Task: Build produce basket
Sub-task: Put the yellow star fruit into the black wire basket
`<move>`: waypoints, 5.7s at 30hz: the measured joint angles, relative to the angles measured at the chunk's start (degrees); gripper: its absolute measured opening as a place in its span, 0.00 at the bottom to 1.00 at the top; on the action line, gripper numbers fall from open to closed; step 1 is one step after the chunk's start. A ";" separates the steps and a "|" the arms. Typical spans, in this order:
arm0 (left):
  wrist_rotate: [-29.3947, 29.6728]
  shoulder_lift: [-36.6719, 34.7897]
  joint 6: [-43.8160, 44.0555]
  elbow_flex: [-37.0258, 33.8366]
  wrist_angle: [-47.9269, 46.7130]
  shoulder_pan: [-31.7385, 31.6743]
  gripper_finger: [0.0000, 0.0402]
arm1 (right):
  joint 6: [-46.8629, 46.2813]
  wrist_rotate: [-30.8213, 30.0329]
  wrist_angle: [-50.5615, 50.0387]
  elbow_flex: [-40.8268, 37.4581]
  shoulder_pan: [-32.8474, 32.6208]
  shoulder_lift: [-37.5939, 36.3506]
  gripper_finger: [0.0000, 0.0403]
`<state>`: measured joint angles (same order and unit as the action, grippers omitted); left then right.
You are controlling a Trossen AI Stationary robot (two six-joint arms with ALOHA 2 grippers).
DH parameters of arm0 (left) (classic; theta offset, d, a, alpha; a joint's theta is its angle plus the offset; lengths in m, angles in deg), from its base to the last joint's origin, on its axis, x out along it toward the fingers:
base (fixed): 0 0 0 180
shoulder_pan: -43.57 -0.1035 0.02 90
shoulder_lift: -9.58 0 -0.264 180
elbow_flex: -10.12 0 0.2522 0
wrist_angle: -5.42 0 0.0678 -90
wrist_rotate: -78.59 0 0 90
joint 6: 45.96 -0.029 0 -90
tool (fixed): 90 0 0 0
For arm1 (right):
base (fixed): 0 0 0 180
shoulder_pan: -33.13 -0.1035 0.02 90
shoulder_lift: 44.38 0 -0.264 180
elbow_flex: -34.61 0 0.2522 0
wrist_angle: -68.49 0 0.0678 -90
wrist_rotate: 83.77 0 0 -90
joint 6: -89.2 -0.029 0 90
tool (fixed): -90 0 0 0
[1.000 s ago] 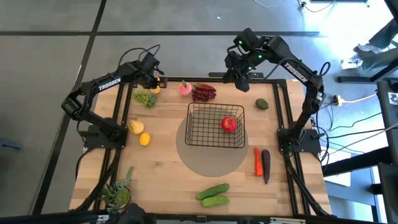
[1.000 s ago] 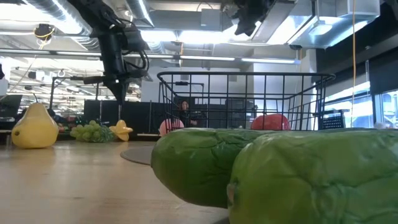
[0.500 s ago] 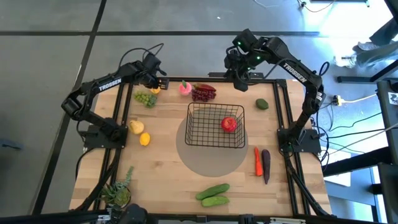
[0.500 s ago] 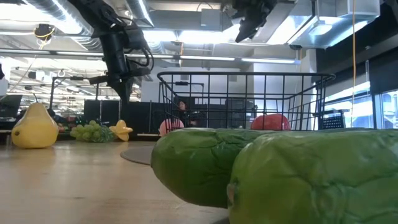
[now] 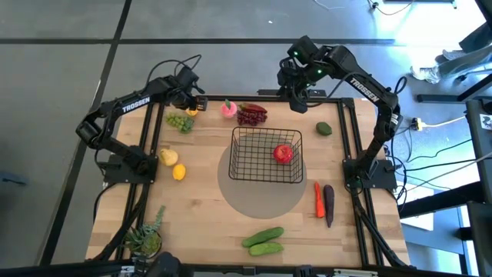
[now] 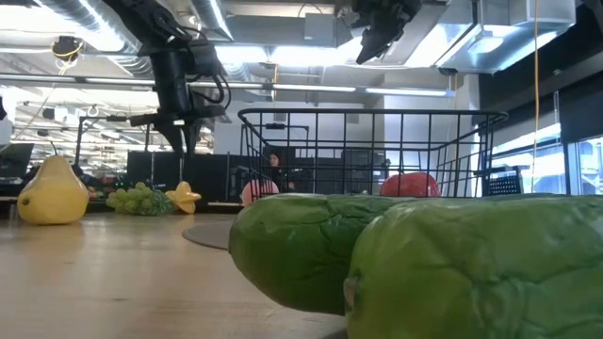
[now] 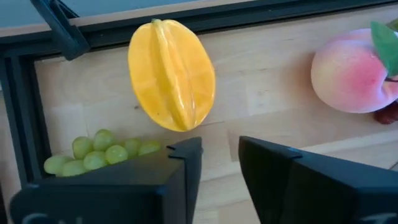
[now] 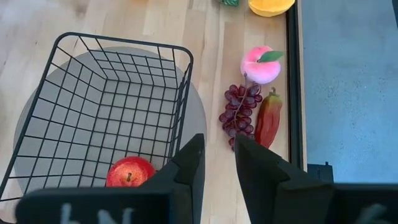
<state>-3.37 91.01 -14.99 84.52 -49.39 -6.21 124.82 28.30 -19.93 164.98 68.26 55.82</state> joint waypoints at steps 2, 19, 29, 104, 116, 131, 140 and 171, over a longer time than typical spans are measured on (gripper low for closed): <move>0.75 0.21 1.58 0.00 -0.26 -0.32 0.27 | 0.01 0.01 -0.01 0.00 0.00 0.00 0.21; 2.39 11.87 6.01 -0.02 6.13 -1.71 0.27 | 0.52 -0.01 -0.17 0.02 -0.02 0.00 0.21; 5.01 9.88 5.18 -0.02 6.06 -1.69 0.27 | 0.52 -0.01 -0.17 0.02 0.00 0.00 0.21; 9.43 13.09 -1.36 -0.02 11.02 -2.83 0.27 | 0.63 -0.03 -0.23 0.04 0.00 0.00 0.21; 9.17 13.11 -0.20 -2.46 13.53 -2.83 0.27 | 0.66 -0.01 -0.23 0.04 -0.01 0.00 0.21; 8.96 13.00 -1.55 -3.91 14.73 -2.78 0.16 | 0.66 -0.03 -0.23 0.04 0.00 0.00 0.21; 9.10 12.96 -4.04 -3.93 14.71 -2.07 0.04 | 0.66 -0.03 -0.23 0.04 0.00 0.00 0.21; 3.56 -14.75 -21.03 -2.34 13.90 16.14 0.02 | -2.48 -5.95 1.51 0.04 0.00 -7.26 0.21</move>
<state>0.19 76.27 -36.03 82.18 -35.49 9.94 122.34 22.35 -18.42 165.03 68.26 48.56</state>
